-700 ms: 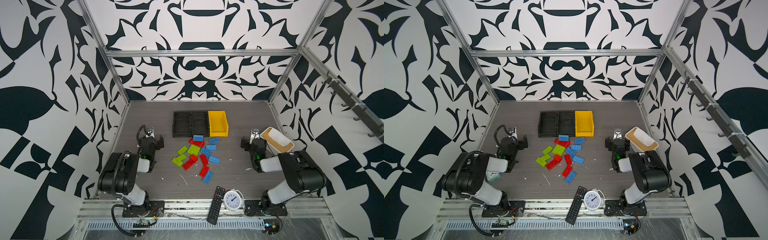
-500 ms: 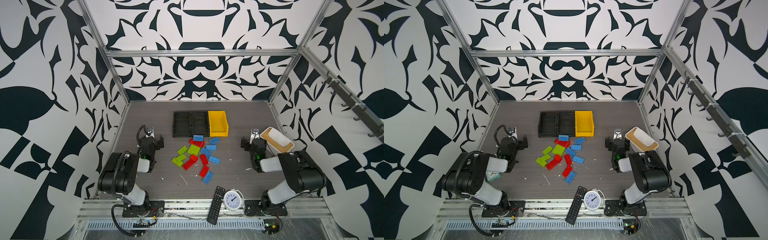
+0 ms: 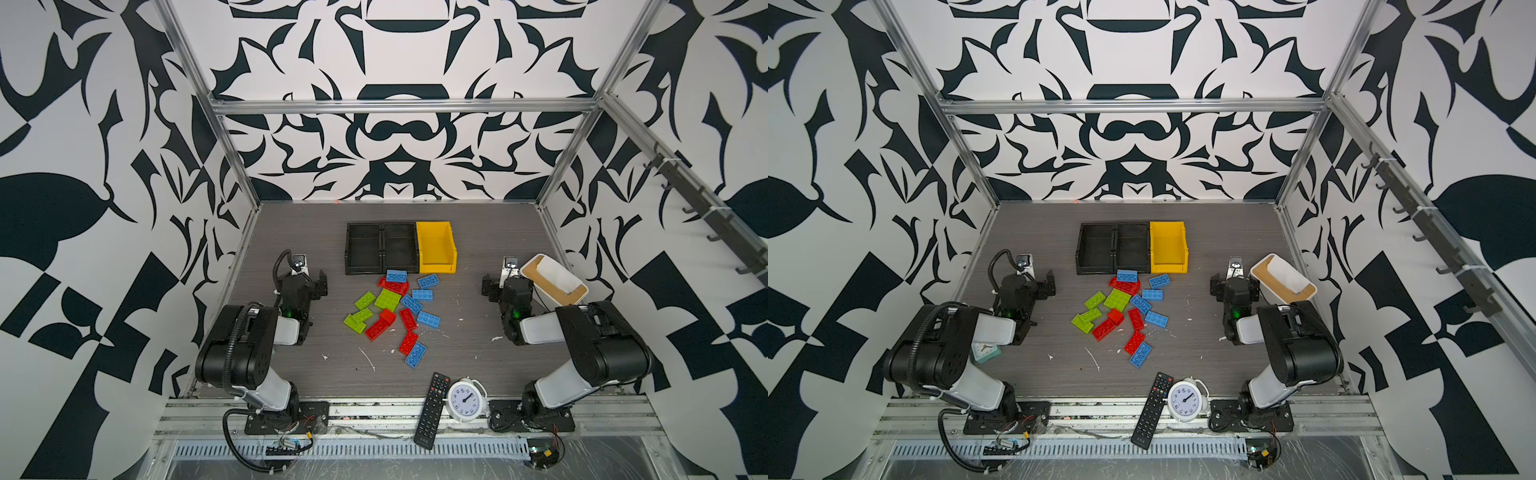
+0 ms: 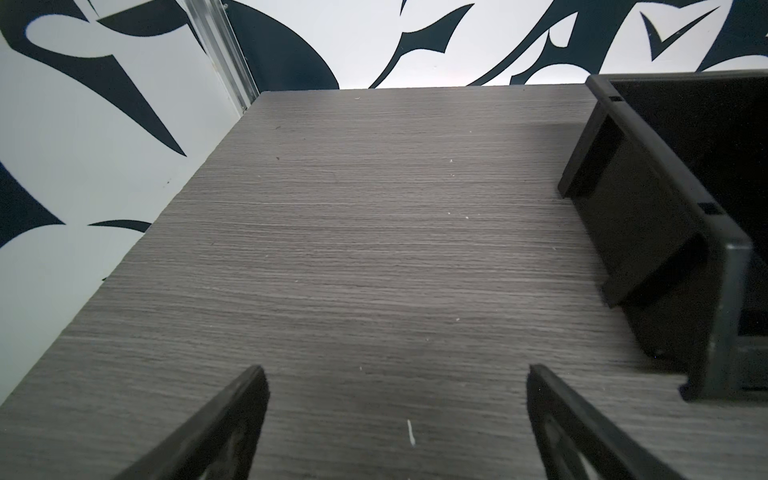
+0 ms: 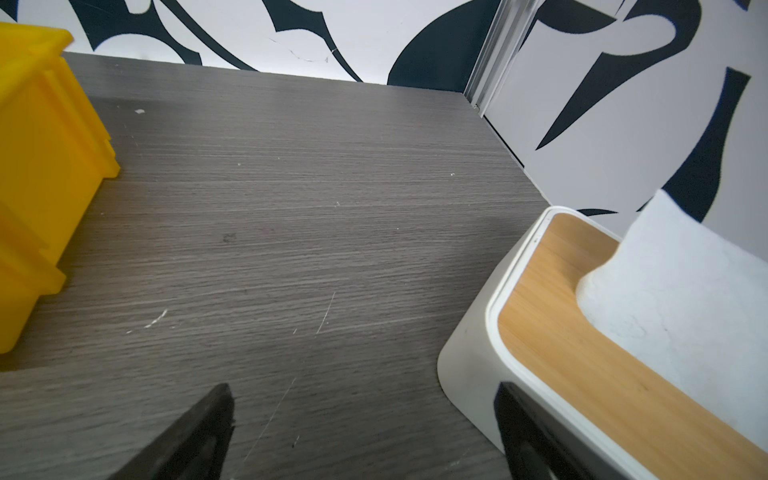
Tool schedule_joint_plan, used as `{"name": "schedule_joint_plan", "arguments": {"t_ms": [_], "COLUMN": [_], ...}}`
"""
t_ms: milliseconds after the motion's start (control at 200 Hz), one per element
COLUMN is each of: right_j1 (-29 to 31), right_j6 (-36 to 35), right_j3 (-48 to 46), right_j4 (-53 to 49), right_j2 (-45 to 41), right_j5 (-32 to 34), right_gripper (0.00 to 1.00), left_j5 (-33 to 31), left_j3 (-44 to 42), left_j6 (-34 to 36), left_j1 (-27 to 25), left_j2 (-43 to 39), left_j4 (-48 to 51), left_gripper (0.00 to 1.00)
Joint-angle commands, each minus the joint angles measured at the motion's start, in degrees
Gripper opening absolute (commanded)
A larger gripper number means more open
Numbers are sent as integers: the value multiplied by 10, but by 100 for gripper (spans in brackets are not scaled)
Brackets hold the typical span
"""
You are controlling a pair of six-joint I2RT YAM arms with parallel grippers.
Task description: Sort the legos into containers by color
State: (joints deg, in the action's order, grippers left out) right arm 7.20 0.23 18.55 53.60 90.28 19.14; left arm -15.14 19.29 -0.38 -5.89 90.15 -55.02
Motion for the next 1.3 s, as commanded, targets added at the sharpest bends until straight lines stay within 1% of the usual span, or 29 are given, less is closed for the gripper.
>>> {"name": "schedule_joint_plan", "arguments": {"t_ms": [0, 425, 490, 535, 565, 605, 620, 630, 685, 720, 765, 795, 835, 860, 885, 950, 995, 1035, 1075, 1140, 1170, 1230, 1295], "right_j1": [-1, 0, 2, 14, 24, 34, 39, 42, 87, 107, 129, 143, 164, 177, 190, 225, 250, 270, 284, 303, 309, 320, 331], "right_j6": [5, 4, 3, 1, 6, 22, 18, 12, 4, 5, 11, 17, 27, 34, 37, 44, 46, 47, 48, 49, 46, 40, 32], "right_j3": [13, 14, 35, 62, 86, 119, 131, 137, 176, 205, 236, 254, 277, 288, 299, 318, 326, 333, 340, 348, 350, 356, 370], "right_j4": [4, 4, -69, -140, -202, -289, -315, -329, -412, -475, -540, -578, -624, -648, -669, -713, -737, -756, -772, -794, -800, -806, -816], "right_j2": [-8, -16, -49, -70, -88, -113, -121, -127, -150, -161, -172, -176, -179, -179, -178, -173, -167, -159, -148, -125, -113, -87, -56], "right_j5": [9, 5, -6, 13, 20, 3, -15, -21, -9, -25, -70, -112, -140, -156, -174, -201, -210, -218, -219, -217, -220, -227, -227], "right_gripper": [100, 100, 100, 100, 99, 95, 93, 90, 87, 86, 86, 86, 86, 85, 84, 82, 82, 82, 82, 80, 80, 79, 77], "left_j5": [5, 6, 6, 10, 17, 20, 22, 24, 30, 31, 24, 14, -2, -6, 9, 87, 134, 172, 195, 219, 222, 247, 254], "left_j3": [11, 11, 10, 8, 12, 22, 26, 30, 44, 51, 59, 60, 56, 52, 49, 49, 55, 62, 65, 57, 43, 9, -1], "left_j6": [1, 1, 1, 5, 9, 8, 6, 6, 9, 14, 23, 33, 47, 41, 28, -43, -97, -123, -130, -123, -127, -126, -130], "left_j1": [3, 3, 3, 3, 3, 3, 3, 3, 3, -2, -12, -25, -48, -60, -68, -76, -79, -84, -93, -108, -115, -121, -122], "left_j2": [-2, -2, -3, -4, -13, -30, -35, -41, -59, -71, -93, -110, -139, -159, -190, -244, -263, -272, -275, -281, -283, -284, -285], "left_j4": [-4, -3, -6, -13, 2, 33, 48, 61, 99, 119, 149, 161, 166, 167, 171, 201, 225, 246, 264, 278, 259, 195, 184], "left_gripper": [99, 99, 99, 100, 100, 99, 99, 99, 99, 99, 99, 99, 99, 99, 99, 99, 99, 99, 99, 99, 100, 99, 99]}}
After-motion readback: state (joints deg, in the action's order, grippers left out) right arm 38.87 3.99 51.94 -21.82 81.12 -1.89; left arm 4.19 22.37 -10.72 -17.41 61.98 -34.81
